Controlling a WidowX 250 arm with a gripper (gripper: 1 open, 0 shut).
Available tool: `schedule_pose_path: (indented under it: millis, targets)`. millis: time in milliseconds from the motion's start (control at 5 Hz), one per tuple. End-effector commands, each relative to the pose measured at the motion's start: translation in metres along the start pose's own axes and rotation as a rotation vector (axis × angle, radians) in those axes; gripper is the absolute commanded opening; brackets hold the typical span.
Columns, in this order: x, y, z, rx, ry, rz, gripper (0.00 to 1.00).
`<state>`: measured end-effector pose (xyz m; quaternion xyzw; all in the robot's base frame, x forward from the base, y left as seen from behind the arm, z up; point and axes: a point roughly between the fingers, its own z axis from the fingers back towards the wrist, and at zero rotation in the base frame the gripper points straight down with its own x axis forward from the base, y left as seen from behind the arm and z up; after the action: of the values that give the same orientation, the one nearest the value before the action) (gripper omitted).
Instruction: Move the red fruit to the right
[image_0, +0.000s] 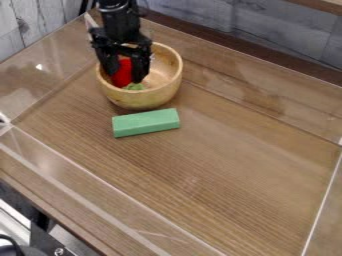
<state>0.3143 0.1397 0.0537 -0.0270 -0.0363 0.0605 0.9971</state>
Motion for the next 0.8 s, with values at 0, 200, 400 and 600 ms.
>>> schedule_pose_path:
  millis: [0, 200, 400, 600]
  targets:
    - [0.019, 0.015, 0.013, 0.03, -0.084, 0.07, 1.0]
    - [0.011, 0.013, 0.013, 0.033, -0.097, 0.091, 1.0]
    - [0.003, 0.009, 0.017, 0.031, -0.113, 0.104, 1.0]
    - [0.006, 0.007, 0.037, 0.02, -0.128, 0.061, 1.0]
